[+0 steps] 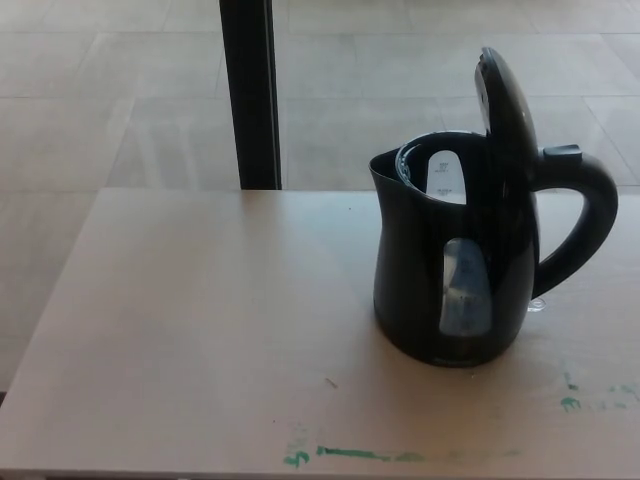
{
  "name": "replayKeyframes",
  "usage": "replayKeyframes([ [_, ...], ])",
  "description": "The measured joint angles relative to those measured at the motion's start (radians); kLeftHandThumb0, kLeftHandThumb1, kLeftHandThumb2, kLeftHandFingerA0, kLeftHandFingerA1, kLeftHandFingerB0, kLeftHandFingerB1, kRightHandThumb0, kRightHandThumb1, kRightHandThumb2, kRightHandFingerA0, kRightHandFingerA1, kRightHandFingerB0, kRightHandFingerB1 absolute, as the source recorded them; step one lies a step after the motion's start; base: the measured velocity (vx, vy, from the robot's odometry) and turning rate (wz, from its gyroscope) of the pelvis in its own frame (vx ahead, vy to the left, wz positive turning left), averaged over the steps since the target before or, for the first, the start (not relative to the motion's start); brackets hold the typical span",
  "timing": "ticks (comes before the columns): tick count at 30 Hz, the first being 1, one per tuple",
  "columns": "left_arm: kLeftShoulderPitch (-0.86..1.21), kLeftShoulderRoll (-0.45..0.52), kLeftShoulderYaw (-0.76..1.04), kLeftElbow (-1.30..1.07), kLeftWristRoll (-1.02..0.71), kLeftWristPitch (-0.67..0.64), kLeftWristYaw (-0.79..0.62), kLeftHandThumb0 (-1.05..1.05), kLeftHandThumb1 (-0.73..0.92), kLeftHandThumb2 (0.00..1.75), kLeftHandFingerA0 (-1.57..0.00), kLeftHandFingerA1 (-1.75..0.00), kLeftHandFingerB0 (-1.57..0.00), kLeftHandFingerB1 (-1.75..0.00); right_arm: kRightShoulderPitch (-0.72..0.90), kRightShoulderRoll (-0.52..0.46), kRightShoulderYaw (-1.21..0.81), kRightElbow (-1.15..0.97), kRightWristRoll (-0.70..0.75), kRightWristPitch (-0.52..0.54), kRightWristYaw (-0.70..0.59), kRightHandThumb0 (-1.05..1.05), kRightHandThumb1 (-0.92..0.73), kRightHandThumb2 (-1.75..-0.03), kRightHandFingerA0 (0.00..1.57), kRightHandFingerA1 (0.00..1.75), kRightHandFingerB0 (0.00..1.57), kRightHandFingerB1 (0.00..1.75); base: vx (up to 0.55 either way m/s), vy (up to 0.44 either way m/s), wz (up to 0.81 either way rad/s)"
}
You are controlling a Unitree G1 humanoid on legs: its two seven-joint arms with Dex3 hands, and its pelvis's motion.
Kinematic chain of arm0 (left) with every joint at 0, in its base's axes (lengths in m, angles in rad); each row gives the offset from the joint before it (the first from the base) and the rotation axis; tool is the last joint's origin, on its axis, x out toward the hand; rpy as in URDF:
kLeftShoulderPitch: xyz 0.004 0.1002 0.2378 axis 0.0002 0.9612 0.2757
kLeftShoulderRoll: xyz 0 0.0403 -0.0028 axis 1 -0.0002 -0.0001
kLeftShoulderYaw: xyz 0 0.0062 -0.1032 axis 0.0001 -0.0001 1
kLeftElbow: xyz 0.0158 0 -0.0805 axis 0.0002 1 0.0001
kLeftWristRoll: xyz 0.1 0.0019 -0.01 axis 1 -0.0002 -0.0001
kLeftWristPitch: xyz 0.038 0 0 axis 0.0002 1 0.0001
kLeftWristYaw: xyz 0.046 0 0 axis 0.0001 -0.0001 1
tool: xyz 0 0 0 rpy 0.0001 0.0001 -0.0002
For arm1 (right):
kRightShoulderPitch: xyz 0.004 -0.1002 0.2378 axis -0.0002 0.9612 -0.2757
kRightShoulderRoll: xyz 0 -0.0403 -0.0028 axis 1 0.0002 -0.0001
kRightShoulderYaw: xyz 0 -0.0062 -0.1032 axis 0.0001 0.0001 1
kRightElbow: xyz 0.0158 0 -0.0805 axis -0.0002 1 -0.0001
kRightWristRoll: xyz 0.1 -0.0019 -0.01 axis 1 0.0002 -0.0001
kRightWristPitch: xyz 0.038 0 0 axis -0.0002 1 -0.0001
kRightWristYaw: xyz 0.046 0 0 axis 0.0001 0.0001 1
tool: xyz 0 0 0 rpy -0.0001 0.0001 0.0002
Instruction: The robot uses its right hand to push down on the lid of a kettle kept in the middle of the desk to close it
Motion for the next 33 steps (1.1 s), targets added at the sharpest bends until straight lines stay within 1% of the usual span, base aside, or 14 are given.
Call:
replayKeyframes([
  [1,-0.003,0.003,0.011,0.006,-0.006,0.000,-0.008,-0.74,0.57,0.91,-0.49,-0.62,-0.30,-0.48,-0.005,-0.002,-0.022,-0.005,0.013,0.000,0.005,-0.92,-0.82,-0.65,0.32,0.74,0.19,0.47,0.00,0.000,0.00],
  [2,-0.008,0.005,0.027,0.015,-0.016,0.000,-0.020,-0.69,0.67,0.60,-0.52,-0.56,-0.36,-0.35,-0.015,-0.006,-0.053,-0.014,0.031,0.000,0.012,-0.98,-0.68,-0.85,0.26,0.68,0.12,0.48,0.00,0.000,0.00],
  [3,-0.011,0.005,0.038,0.021,-0.021,0.000,-0.027,-0.77,0.57,0.91,-0.49,-0.62,-0.31,-0.47,-0.022,-0.009,-0.070,-0.023,0.043,0.000,0.018,-0.87,-0.62,-1.03,0.24,0.66,0.12,0.50,0.00,0.000,0.00],
  [6,-0.022,0.007,0.068,0.042,-0.035,0.000,-0.050,-0.69,0.67,0.60,-0.51,-0.56,-0.38,-0.37,-0.056,-0.019,-0.125,-0.079,0.085,0.004,0.038,-0.90,-0.83,-0.66,0.24,0.64,0.16,0.41,0.00,0.000,0.00],
  [7,-0.024,0.007,0.078,0.046,-0.039,0.000,-0.058,-0.70,0.68,0.60,-0.54,-0.53,-0.38,-0.35,-0.069,-0.022,-0.138,-0.103,0.098,0.007,0.045,-0.85,-0.68,-1.05,0.19,0.50,0.08,0.40,0.00,0.000,0.00],
  [14,-0.035,0.025,0.121,0.072,-0.067,0.001,-0.103,-0.74,0.56,0.93,-0.49,-0.64,-0.31,-0.48,-0.216,-0.095,-0.148,-0.332,0.156,0.024,0.083,-0.82,-0.88,-0.68,0.29,0.46,0.26,0.33,0.00,0.000,0.00],
  [18,-0.038,0.027,0.130,0.080,-0.072,0.001,-0.121,-0.70,0.67,0.60,-0.54,-0.57,-0.38,-0.36,-0.305,-0.128,-0.108,-0.470,0.167,0.048,0.090,-0.87,-0.89,-0.68,0.20,0.42,0.19,0.31,0.00,0.000,0.00],
  [19,-0.038,0.027,0.132,0.083,-0.073,0.001,-0.126,-0.77,0.57,0.93,-0.48,-0.63,-0.32,-0.49,-0.332,-0.137,-0.092,-0.507,0.168,0.057,0.090,-0.88,-0.90,-0.68,0.18,0.40,0.16,0.29,0.00,0.000,0.00],
  [20,-0.038,0.028,0.134,0.085,-0.074,0.001,-0.130,-0.70,0.53,0.92,-0.48,-0.63,-0.30,-0.49,-0.358,-0.147,-0.075,-0.535,0.169,0.066,0.091,-0.89,-0.77,-1.16,0.13,0.51,0.00,0.33,0.00,0.000,0.00],
  [23,-0.041,0.031,0.144,0.092,-0.080,0.001,-0.139,-0.69,0.67,0.61,-0.54,-0.57,-0.39,-0.37,-0.463,-0.185,-0.001,-0.613,0.165,0.095,0.092,-0.82,-0.92,-0.71,0.20,0.35,0.15,0.26,0.00,0.000,0.00],
  [24,-0.043,0.033,0.148,0.094,-0.083,0.001,-0.142,-0.69,0.68,0.61,-0.54,-0.57,-0.40,-0.38,-0.510,-0.199,0.030,-0.635,0.163,0.106,0.092,-0.36,-0.49,-1.11,0.00,0.50,0.00,0.49,0.00,0.000,0.00],
  [25,-0.044,0.035,0.149,0.095,-0.085,0.001,-0.145,-0.76,0.55,0.90,-0.49,-0.62,-0.36,-0.49,-0.545,-0.208,0.051,-0.646,0.162,0.113,0.094,-0.84,-0.92,-0.70,0.17,0.36,0.16,0.28,0.00,0.000,0.00],
  [29,-0.046,0.040,0.158,0.110,-0.095,0.001,-0.157,-0.69,0.65,0.60,-0.50,-0.47,-0.33,-0.32,-0.699,-0.237,0.158,-0.661,0.149,0.144,0.104,-0.87,-0.91,-0.69,0.26,0.38,0.22,0.29,0.00,0.000,0.00],
  [33,-0.045,0.053,0.165,0.128,-0.105,0.001,-0.171,-0.71,0.50,0.89,-0.51,-0.61,-0.36,-0.48,-0.841,-0.255,0.295,-0.663,0.110,0.175,0.112,-0.88,-0.90,-0.68,0.26,0.40,0.22,0.29,0.00,0.000,0.00],
])
